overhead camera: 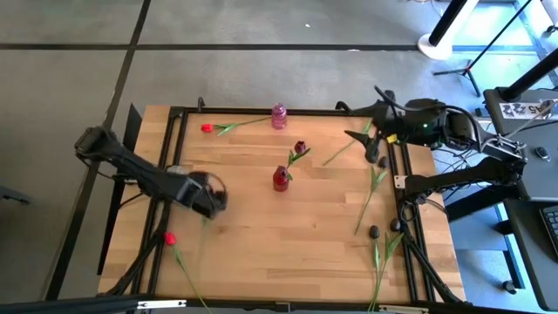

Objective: Sort flowers into vase by color
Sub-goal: Put the dark red flower into the red vase

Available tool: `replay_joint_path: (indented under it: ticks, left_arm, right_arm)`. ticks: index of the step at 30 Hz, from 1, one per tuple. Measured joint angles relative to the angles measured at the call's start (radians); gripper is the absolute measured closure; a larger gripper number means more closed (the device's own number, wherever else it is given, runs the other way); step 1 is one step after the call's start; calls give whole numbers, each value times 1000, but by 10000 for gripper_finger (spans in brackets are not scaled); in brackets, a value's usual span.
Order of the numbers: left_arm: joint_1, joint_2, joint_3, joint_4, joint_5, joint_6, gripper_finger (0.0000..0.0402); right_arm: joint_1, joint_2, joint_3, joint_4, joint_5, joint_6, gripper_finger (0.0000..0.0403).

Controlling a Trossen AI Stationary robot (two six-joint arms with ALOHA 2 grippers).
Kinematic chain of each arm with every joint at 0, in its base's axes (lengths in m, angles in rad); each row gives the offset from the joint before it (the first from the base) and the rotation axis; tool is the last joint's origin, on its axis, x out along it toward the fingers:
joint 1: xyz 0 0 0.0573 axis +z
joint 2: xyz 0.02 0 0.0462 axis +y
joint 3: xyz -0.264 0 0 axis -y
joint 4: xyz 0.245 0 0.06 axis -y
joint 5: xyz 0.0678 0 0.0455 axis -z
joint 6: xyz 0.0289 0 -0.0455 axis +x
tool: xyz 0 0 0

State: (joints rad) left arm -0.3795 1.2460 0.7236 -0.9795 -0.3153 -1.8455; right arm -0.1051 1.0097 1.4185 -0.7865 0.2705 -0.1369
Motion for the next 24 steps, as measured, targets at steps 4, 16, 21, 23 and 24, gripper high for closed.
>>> replay_joint_path:
  ticks: [4,16,21,23,24]
  left_arm:
    - [112,-94,104,113,-266,376,383]
    - [406,-228,159,1161,-256,1501,387]
    - [507,-204,159,1319,-80,1585,387]
    - [535,-203,159,1340,-52,1605,387]
    - [550,-198,159,1360,-25,1612,387]
  right_arm:
    - [0,1,1,9,-28,-45,126]
    - [1,3,1,41,-81,-203,126]
    - [1,3,1,41,-80,-171,126]
    - [1,3,1,40,-80,-146,126]
    - [1,3,1,39,-79,-131,126]
